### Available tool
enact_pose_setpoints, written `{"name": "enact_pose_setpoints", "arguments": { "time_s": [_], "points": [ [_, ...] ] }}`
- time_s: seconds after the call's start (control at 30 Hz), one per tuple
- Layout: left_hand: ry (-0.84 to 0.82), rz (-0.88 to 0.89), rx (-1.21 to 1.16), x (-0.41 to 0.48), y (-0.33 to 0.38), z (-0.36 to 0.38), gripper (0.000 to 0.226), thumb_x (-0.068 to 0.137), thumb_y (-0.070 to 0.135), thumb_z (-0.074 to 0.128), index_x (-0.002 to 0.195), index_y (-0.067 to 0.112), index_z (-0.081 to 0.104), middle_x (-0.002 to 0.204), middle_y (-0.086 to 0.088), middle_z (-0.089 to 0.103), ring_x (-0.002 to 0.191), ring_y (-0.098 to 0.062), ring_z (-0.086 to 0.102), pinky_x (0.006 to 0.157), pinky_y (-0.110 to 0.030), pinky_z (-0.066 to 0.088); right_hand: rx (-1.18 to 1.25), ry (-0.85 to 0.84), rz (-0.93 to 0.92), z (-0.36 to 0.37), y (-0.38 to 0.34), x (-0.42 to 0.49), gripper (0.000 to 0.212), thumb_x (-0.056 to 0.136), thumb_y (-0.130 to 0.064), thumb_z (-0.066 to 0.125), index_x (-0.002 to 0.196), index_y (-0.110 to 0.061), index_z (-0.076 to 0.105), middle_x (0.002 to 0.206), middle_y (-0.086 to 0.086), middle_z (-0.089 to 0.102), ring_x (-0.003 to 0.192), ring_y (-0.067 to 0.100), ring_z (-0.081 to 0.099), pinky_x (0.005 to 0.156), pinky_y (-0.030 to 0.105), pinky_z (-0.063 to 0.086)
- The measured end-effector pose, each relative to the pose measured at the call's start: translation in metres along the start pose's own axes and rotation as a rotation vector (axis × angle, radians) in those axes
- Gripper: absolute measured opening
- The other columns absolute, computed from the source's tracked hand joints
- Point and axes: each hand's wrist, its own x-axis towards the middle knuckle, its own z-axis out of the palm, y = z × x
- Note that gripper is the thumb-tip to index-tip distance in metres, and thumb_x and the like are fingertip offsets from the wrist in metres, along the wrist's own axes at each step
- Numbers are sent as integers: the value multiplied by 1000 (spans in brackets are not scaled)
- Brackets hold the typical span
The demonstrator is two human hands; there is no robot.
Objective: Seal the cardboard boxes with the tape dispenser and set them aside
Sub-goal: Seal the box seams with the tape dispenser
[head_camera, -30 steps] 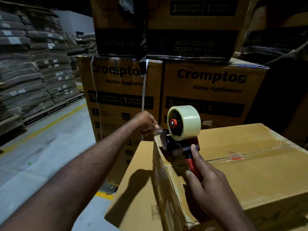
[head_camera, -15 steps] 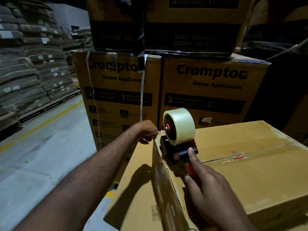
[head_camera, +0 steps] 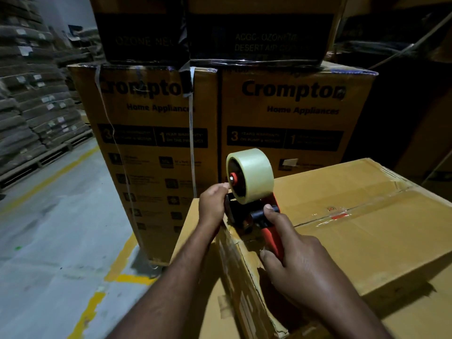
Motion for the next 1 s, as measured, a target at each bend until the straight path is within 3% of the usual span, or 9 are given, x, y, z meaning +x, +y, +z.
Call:
{"name": "enact_pose_setpoints", "arguments": {
  "time_s": [0.1, 0.23, 0.4, 0.47, 0.57, 0.67, 0.8, 0.9, 1.0],
  "points": [
    [36, 26, -77, 4, -12, 2, 25, 98, 23, 60, 104, 5, 75, 92, -1, 71, 101, -30, 67, 74, -32, 48, -20, -2, 31, 2, -5, 0, 82, 100, -38, 54, 149, -53, -10, 79, -13, 46, 68, 1, 50, 65, 15, 47],
    [-86, -50, -112, 17, -11, -5, 48, 101, 29, 55, 148, 19, 52, 142, 1, 56, 129, -21, 54, 102, -39, 51, -37, 0, 65, 5, -16, 0, 81, 101, -33, 52, 148, -55, -11, 72, -12, 44, 65, 4, 51, 57, 16, 47],
    [-83, -67, -18, 21, -6, -10, 48, 106, 28, 46, 153, 30, 42, 157, -4, 44, 140, -26, 44, 112, -52, 42, -53, -15, 69, 7, -25, -9, 81, 102, -30, 51, 148, -55, -11, 75, -10, 44, 69, 3, 53, 64, 19, 52],
    [-59, -82, -31, 18, -1, -9, 46, 108, 23, 43, 154, 27, 41, 151, -2, 49, 124, -15, 54, 104, -37, 48, -58, -48, 69, 3, -27, -20, 80, 102, -30, 50, 148, -55, -11, 80, -8, 47, 72, 5, 54, 66, 19, 52],
    [-50, -98, -18, 16, 7, -6, 46, 110, 19, 40, 155, 20, 39, 129, 3, 61, 81, 4, 50, 66, -16, 51, -31, -77, 90, -7, -19, -39, 79, 101, -33, 51, 147, -57, -9, 97, -5, 55, 74, 5, 54, 62, 17, 45],
    [-54, -90, 56, 7, 17, -5, 44, 110, 19, 39, 154, 17, 41, 127, 1, 59, 79, 0, 52, 50, -8, 46, -22, -94, 111, -17, -15, -65, 78, 100, -38, 50, 146, -58, -9, 105, -4, 58, 81, 6, 56, 68, 18, 48],
    [19, 28, 420, -3, 25, -8, 40, 108, 31, 40, 147, 24, 49, 151, -2, 48, 131, -22, 49, 112, -47, 37, -33, -71, 91, -15, -12, -89, 79, 101, -37, 51, 147, -57, -10, 98, -6, 59, 90, 11, 61, 84, 28, 54],
    [121, 282, 532, -28, 24, -13, 31, 106, 31, 46, 134, 25, 60, 137, 2, 56, 123, -14, 52, 107, -53, 43, -40, -22, 78, -15, -8, -93, 78, 101, -33, 50, 149, -53, -8, 82, -9, 52, 80, 7, 59, 78, 28, 55],
    [-133, 295, 230, -89, 12, -11, 29, 108, 30, 44, 133, 29, 59, 144, 6, 47, 124, 3, 47, 98, -32, 47, -17, 13, 49, -14, -1, -97, 77, 101, -30, 50, 151, -51, -6, 78, -11, 47, 73, 3, 55, 67, 20, 52]
  ]
}}
